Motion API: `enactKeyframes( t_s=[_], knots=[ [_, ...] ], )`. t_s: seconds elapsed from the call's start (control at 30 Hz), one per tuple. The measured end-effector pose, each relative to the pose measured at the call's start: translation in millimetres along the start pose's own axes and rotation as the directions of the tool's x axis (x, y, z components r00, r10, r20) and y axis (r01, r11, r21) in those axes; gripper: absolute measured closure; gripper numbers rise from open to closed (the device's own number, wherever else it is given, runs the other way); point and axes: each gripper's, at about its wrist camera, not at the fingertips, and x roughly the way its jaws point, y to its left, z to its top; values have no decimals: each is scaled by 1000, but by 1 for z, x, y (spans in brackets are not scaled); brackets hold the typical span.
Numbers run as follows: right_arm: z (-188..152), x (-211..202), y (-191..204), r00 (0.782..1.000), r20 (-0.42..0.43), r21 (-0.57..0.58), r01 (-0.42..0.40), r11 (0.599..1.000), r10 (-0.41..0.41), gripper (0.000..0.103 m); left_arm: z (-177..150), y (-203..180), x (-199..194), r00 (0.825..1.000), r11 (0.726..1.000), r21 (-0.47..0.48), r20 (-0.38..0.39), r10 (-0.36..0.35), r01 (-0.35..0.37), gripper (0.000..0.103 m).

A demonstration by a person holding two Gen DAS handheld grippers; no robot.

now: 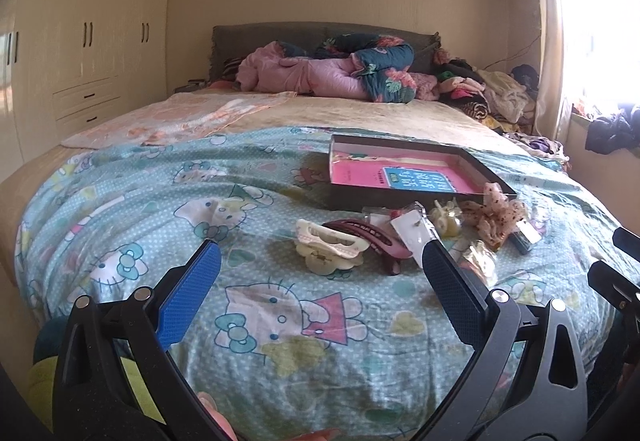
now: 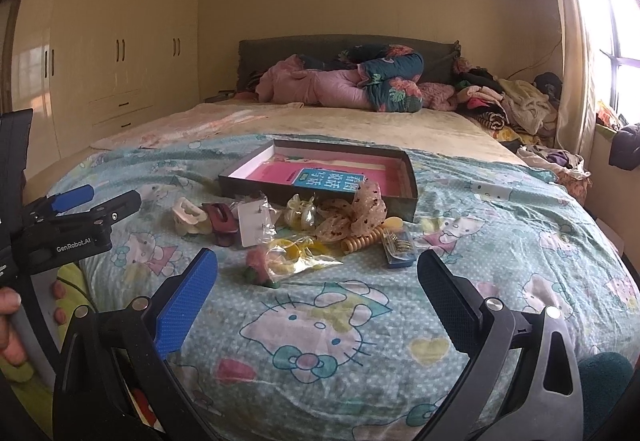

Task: Organize jewelry
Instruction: 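Move both tools toward the accessories beside the dark box, then grasp the cream claw clip with the left tool while the right tool grasps the polka-dot bow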

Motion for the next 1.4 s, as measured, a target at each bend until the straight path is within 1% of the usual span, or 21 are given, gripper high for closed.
enactKeyframes(
  t_s=[0.17,0.37,0.43,0.57,0.67,0.7,0.83,1.0,1.1,1.13,1.23,1.27,1.33,1.37,1.4],
  knots=[
    [6,20,0,999,-31,-2,-20,1000,20,6,-1,9,17,999,1000,-23,-47,4,-5,10],
    [16,47,0,998,-53,-7,-29,1000,28,6,-3,15,50,990,999,-37,-137,-9,4,10],
    [18,55,-1,998,-60,-4,-33,999,33,6,-2,17,58,989,1000,-18,-146,7,-10,10],
    [24,71,-1,997,-76,-18,-31,999,29,6,1,17,75,985,1000,29,-170,0,5,10],
    [30,82,-6,996,-87,-20,-22,1000,20,6,3,15,86,980,998,60,-197,-20,32,10],
    [32,86,-9,996,-91,-16,-16,1000,14,6,3,14,90,977,997,62,-207,-42,56,10],
    [38,103,-23,993,-119,11,10,1000,-8,6,4,9,99,968,990,90,-235,-83,106,10],
    [43,127,-44,985,-170,49,37,998,-28,6,0,3,113,947,980,94,-286,-144,177,10],
    [43,140,-55,979,-200,64,50,997,-37,6,1,1,121,940,974,96,-299,-166,203,10],
    [43,144,-57,978,-205,61,54,997,-40,8,2,0,123,937,973,96,-304,-172,210,10],
    [42,153,-61,974,-221,45,61,997,-49,18,2,-3,130,932,969,101,-313,-185,226,10],
    [41,157,-61,972,-230,42,62,997,-51,19,3,-3,132,930,967,103,-314,-190,232,11],
    [41,163,-62,969,-243,43,50,998,-38,30,2,-5,135,927,964,107,-317,-201,245,11],
    [41,166,-62,968,-250,37,47,998,-36,33,4,-5,138,926,962,109,-317,-205,250,11],
    [41,168,-62,967,-254,29,40,999,-31,38,4,-6,139,924,960,109,-318,-211,257,12]
  ],
)
